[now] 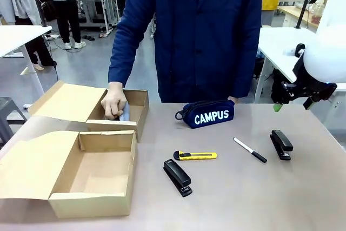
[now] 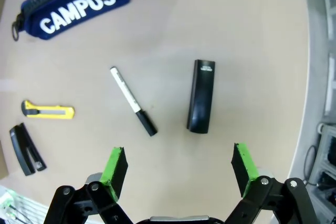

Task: Place items inside the box.
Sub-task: Pick up a Pencil pouch or Stapler and place it inside the Mailer Box closest to the robot.

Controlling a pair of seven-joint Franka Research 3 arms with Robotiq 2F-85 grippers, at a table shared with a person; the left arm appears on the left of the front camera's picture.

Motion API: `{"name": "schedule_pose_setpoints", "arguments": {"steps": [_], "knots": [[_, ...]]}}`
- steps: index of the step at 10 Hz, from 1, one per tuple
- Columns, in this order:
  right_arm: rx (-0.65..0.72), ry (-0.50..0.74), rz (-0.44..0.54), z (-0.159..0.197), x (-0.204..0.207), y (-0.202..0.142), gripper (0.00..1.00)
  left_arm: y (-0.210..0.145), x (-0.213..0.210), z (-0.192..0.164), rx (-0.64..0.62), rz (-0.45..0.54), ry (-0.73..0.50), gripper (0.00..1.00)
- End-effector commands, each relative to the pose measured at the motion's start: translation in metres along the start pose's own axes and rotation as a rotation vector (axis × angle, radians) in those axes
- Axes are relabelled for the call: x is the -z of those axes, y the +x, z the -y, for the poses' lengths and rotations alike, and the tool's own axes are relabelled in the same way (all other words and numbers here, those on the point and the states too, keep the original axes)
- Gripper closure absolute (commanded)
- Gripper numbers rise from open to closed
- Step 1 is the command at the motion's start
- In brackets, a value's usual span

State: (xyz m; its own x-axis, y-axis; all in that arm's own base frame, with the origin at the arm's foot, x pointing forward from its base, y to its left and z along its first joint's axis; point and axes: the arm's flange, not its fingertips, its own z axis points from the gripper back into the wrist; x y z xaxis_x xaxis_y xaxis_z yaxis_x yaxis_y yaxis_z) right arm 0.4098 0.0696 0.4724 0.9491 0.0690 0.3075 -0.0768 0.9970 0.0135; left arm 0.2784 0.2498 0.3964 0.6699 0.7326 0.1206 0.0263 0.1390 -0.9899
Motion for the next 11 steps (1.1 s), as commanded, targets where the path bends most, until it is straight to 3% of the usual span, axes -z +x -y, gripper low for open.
{"name": "schedule_pose_setpoints", "arguments": {"steps": [1, 6, 11], "knots": [[-0.013, -0.005, 0.003, 0.000, -0.001, -0.003, 0.00, -0.002, 0.000, 0.003, 0.011, -0.001, -0.015, 0.00], [0.067, -0.035, -0.062, 0.020, 0.047, 0.008, 0.00, -0.002, 0.000, 0.003, 0.011, -0.001, -0.015, 0.00], [0.149, -0.078, -0.191, 0.053, 0.137, 0.007, 0.00, -0.002, 0.000, 0.003, 0.011, -0.001, -0.015, 0.00]]}}
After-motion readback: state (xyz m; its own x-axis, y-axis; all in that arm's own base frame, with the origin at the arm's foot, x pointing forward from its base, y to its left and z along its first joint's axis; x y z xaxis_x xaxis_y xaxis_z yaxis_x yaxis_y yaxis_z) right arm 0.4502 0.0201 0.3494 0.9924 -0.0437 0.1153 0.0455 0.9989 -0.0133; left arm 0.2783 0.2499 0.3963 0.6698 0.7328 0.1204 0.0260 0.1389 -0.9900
